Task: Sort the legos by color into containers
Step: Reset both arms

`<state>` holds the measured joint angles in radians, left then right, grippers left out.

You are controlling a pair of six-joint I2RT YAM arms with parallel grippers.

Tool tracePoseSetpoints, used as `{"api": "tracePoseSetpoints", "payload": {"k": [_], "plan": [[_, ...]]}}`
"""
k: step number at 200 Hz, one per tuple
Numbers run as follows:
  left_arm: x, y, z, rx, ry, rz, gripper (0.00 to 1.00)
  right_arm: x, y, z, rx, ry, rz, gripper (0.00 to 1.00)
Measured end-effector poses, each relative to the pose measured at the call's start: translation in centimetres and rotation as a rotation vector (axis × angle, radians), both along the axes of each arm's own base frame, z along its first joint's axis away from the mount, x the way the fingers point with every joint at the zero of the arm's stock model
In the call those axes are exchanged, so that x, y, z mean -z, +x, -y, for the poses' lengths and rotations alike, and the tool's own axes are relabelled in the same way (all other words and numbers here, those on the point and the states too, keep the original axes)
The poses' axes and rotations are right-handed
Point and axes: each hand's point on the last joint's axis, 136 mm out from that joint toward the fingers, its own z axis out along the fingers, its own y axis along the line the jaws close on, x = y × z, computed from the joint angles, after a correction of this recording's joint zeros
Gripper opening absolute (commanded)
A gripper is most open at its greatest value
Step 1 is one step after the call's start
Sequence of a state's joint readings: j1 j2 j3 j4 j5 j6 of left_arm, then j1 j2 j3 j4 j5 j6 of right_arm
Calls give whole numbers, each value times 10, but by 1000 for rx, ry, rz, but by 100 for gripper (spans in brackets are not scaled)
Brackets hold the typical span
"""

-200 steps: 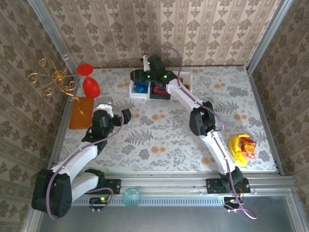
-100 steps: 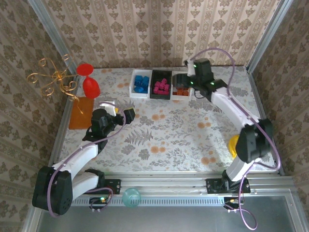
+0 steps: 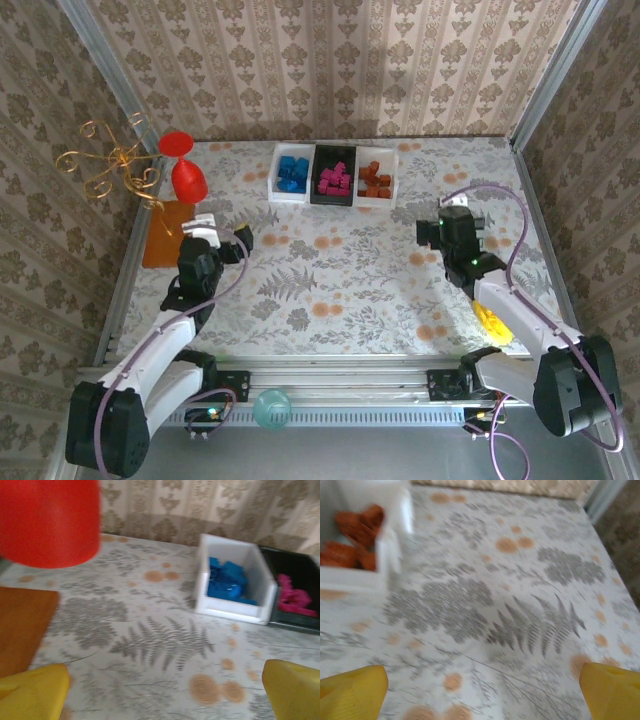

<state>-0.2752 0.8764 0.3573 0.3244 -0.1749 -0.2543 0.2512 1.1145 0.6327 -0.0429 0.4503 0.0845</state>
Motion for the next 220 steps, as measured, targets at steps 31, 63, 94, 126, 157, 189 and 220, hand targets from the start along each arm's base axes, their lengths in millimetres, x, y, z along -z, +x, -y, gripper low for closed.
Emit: {"api": "tracePoseSetpoints", "payload": {"k": [31,63,94,126,157,189,220], "plan": [[9,-3,-19,-78,90,-7,100,24,-12,19,84,-50,7,100],[13,-5,-31,-118,158,-7,100,27,-12,27,121,-51,61,100],[13,-4,-46,-157,203,-12,100,25,-5,32,143,-41,107,100],[14,0,-71,-238,226,-21,100,37,-1,40,162,-39,124,100],[39,11,-95,-292,220,-65,100,46,4,39,130,-35,114,100],[80,24,-90,-228,236,-158,100,36,12,37,99,-23,177,100],[93,38,-84,-177,243,-158,100,41,21,42,93,-6,194,100]]}}
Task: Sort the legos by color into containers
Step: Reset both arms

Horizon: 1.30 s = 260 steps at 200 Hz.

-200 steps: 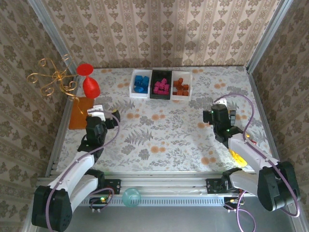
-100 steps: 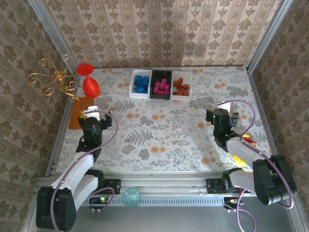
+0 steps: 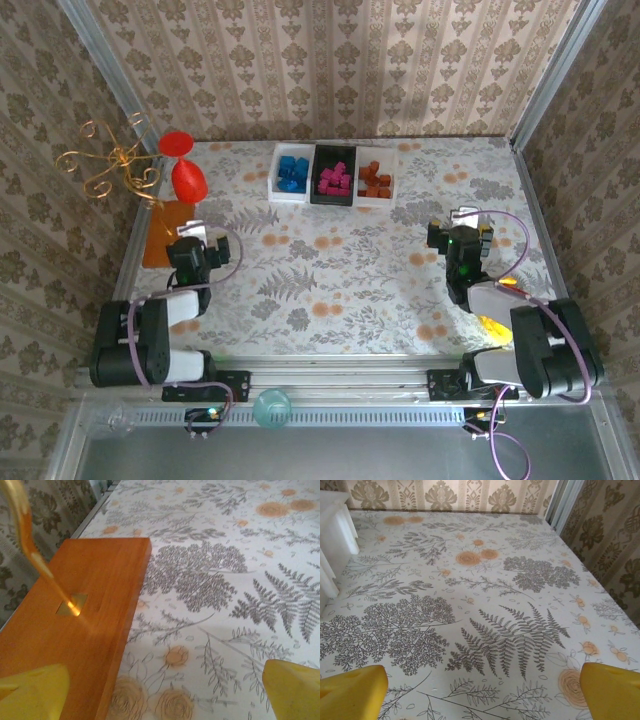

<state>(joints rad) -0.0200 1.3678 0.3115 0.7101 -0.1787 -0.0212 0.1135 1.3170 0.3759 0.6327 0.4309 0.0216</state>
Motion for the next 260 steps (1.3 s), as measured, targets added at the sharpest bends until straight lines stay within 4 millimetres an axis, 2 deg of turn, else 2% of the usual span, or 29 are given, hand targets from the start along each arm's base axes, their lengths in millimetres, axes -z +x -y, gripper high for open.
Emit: {"api": "tracePoseSetpoints", "payload": {"k": [31,45,66,104,175,260], "plan": [[8,22,3,49,-25,32,100,12,13,1,-32,42,-9,100],[16,22,8,79,-30,11,100,23,19,-2,-57,59,-14,100],[12,25,14,111,-34,28,100,39,22,-7,-92,80,-44,100],[6,29,18,133,-22,54,100,31,27,-12,-125,95,-4,100],[1,32,33,182,15,66,100,30,28,-14,-137,100,1,100],[1,32,33,184,18,65,100,30,28,-14,-139,101,1,100]]}}
